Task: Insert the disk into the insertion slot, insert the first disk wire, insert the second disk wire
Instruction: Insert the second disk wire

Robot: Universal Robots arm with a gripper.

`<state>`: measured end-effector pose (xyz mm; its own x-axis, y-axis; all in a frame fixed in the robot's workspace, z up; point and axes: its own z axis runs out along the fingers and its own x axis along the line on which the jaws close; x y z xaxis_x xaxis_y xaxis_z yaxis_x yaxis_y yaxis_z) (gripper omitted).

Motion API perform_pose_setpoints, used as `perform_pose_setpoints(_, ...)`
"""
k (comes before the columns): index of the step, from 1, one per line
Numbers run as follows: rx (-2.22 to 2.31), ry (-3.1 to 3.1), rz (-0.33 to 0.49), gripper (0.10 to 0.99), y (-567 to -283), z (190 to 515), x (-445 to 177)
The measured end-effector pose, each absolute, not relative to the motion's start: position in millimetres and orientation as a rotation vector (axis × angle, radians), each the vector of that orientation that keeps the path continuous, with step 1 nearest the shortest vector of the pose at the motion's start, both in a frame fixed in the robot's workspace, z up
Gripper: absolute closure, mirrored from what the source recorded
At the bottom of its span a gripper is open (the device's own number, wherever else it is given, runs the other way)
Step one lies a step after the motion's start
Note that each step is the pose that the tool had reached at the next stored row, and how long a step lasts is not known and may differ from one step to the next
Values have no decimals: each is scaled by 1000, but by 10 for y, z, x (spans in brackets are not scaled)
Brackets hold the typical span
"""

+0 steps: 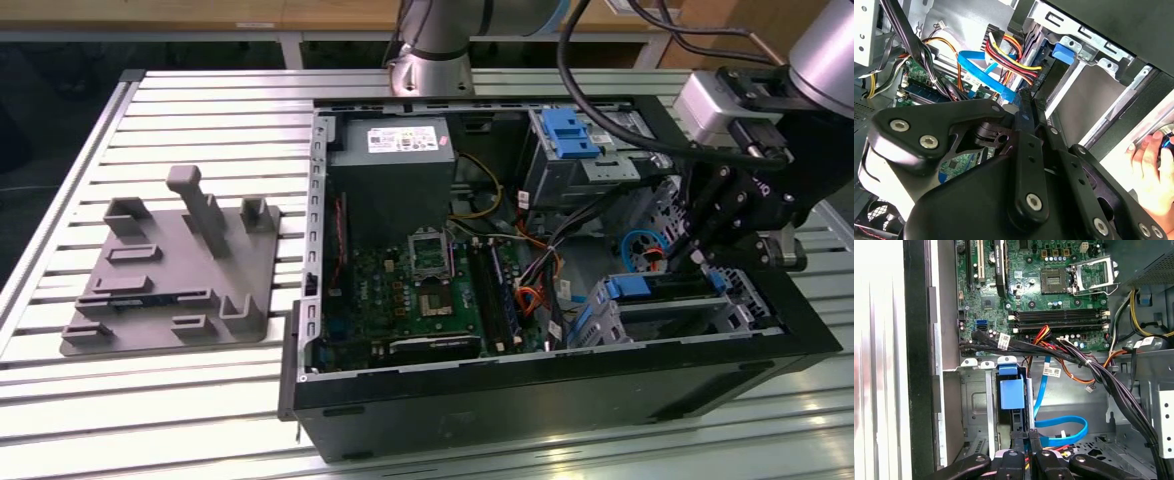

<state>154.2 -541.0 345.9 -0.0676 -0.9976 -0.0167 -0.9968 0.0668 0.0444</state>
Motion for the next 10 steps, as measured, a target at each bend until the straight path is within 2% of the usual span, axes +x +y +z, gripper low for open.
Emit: perform_pose_setpoints(10, 2133, -2281, -69, 929, -5411, 3433, 1543)
